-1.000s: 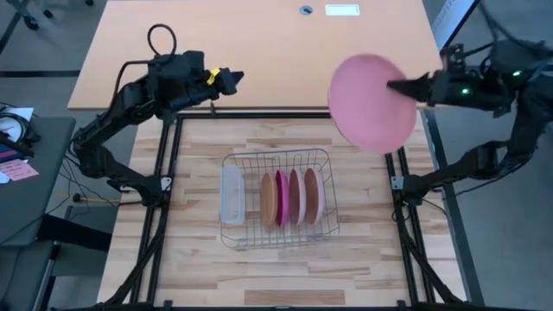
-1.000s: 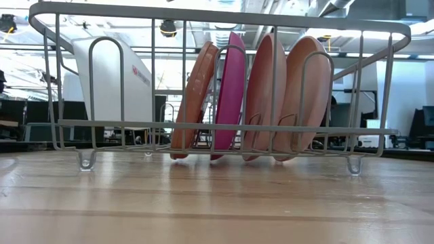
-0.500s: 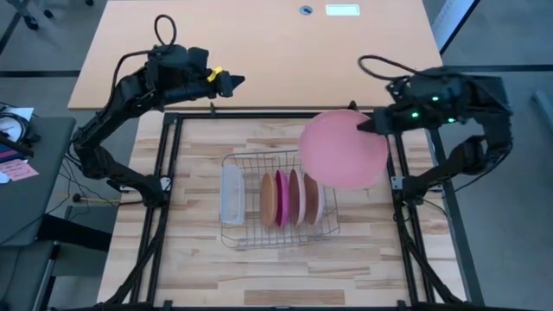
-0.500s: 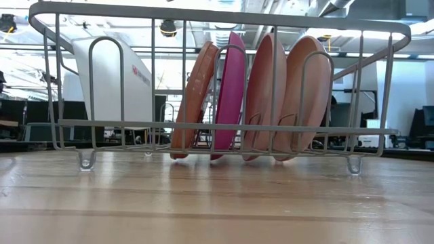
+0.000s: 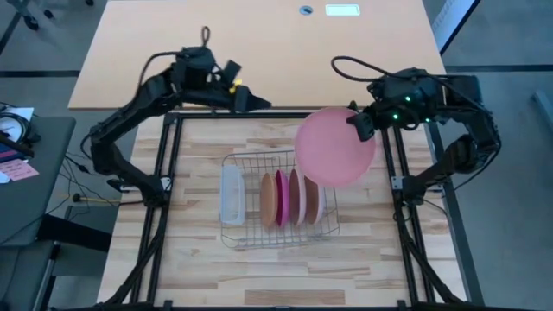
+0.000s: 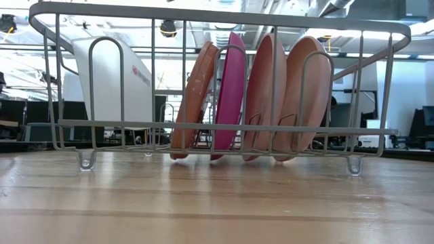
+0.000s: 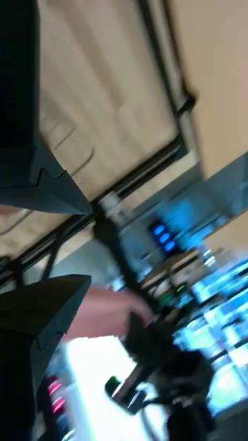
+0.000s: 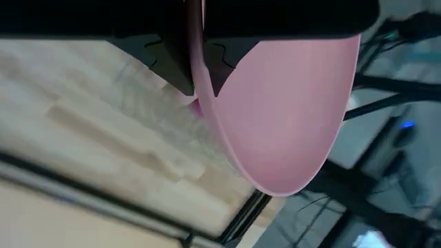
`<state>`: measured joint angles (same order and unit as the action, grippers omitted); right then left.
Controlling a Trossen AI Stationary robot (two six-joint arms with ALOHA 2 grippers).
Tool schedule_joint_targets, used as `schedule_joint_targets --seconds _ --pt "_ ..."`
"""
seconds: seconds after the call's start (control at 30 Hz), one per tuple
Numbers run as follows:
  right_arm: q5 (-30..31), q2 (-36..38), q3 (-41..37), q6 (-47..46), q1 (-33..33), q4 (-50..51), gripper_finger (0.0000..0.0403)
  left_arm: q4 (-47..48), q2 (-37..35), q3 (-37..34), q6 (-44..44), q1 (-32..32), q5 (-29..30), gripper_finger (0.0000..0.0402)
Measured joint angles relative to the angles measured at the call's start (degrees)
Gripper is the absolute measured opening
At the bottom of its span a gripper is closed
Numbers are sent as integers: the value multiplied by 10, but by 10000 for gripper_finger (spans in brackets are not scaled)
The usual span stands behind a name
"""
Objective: Sort dishes
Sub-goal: Put the light pink plate in the dish rack
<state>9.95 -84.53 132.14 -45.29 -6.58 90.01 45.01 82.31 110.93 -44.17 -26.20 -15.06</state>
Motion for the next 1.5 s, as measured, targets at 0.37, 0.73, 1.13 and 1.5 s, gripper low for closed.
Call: schedule_joint_targets --seconds 0.37,0.73,1.13,1.5 --pt "72 -9 0 201 -34 0 14 -106 70 0 -56 45 -27 148" --pt "235 -7 0 349 -33 0 15 -229 107 0 -89 61 15 179" --pt "306 -8 -36 396 3 0 16 -238 115 2 63 63 59 183" --pt "300 -5 -35 384 45 -1 17 -167 245 195 280 78 1 235"
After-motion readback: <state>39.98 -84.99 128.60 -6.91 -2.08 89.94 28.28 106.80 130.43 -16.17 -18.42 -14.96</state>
